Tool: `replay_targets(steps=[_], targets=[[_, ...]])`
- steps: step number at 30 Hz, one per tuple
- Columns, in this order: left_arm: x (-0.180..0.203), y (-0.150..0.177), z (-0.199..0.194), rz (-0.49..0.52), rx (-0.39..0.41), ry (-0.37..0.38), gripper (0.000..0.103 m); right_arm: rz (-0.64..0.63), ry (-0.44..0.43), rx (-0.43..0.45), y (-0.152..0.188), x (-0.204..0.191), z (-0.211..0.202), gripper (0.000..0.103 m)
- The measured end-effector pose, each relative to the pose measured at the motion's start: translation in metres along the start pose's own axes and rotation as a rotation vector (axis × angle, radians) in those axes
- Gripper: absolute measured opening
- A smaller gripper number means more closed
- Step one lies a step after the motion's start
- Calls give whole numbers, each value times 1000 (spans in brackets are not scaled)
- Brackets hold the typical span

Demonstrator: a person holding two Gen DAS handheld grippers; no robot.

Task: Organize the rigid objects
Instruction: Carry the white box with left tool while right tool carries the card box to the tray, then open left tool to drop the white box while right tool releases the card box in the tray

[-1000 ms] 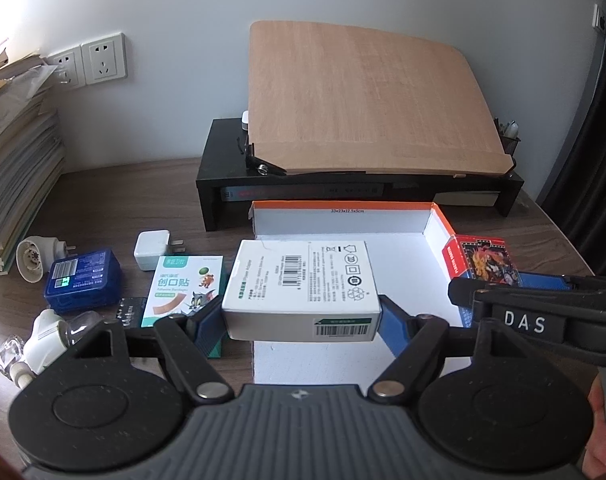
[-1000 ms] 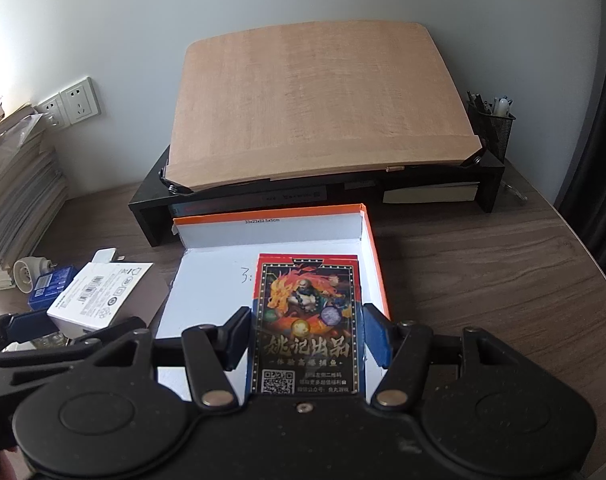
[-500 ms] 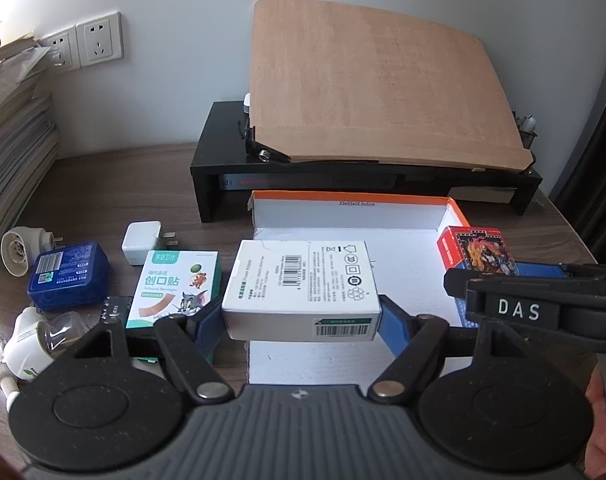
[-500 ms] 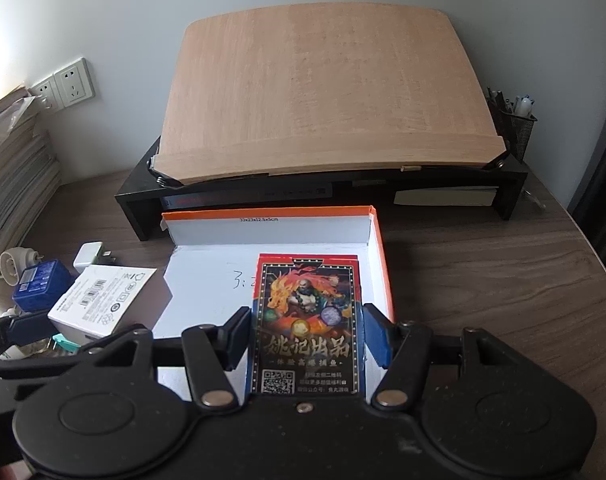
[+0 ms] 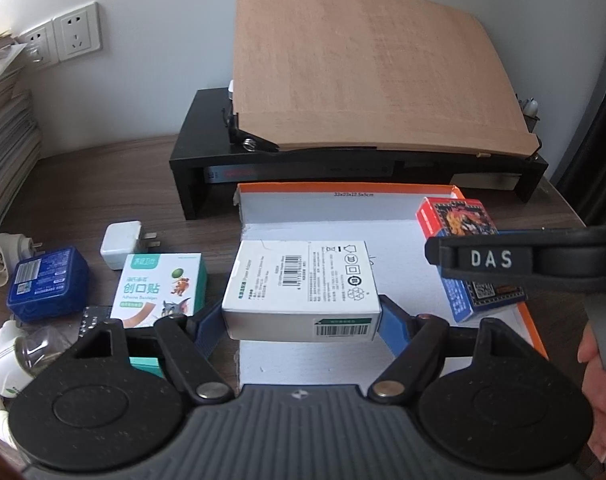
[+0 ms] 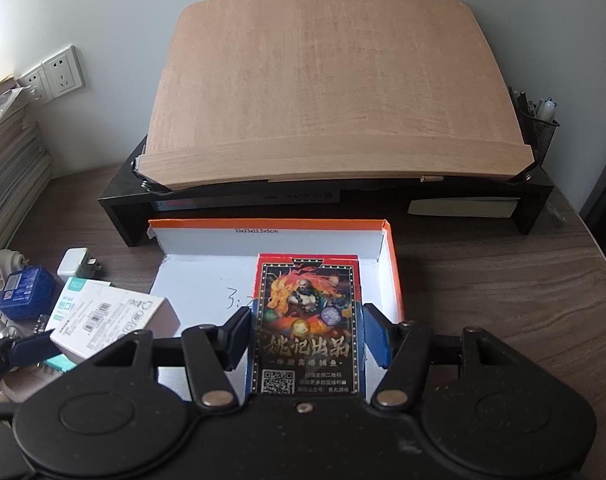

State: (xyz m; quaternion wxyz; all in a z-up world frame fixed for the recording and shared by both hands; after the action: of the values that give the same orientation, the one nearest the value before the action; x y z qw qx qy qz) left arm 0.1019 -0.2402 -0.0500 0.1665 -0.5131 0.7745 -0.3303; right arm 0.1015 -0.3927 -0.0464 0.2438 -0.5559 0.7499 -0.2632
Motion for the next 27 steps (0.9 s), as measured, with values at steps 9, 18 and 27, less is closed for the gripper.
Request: replay_targets(steps=[9, 18, 27], targets=[[4, -2, 13, 8, -11, 8, 79, -15, 24, -26, -8, 0, 19, 72], [3, -16, 36, 15, -16, 10, 79, -21, 39, -41, -13, 2, 32, 72], [17, -26, 44, 21, -19, 84, 91, 0, 81, 20, -24, 6, 22, 78]])
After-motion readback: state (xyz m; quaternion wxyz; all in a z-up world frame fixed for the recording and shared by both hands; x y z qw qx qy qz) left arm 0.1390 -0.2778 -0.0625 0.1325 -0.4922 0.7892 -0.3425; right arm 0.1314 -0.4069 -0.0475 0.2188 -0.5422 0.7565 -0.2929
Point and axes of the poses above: each gripper's, at about its wrist camera, not at the fingertips, and z roughly the way its jaws point, x to its right, y to its underside, the point moved 6 cm from there along z, roughly the way its jaws point, and after that the axes turned 4 degrees about y, right-handed, at the moved point
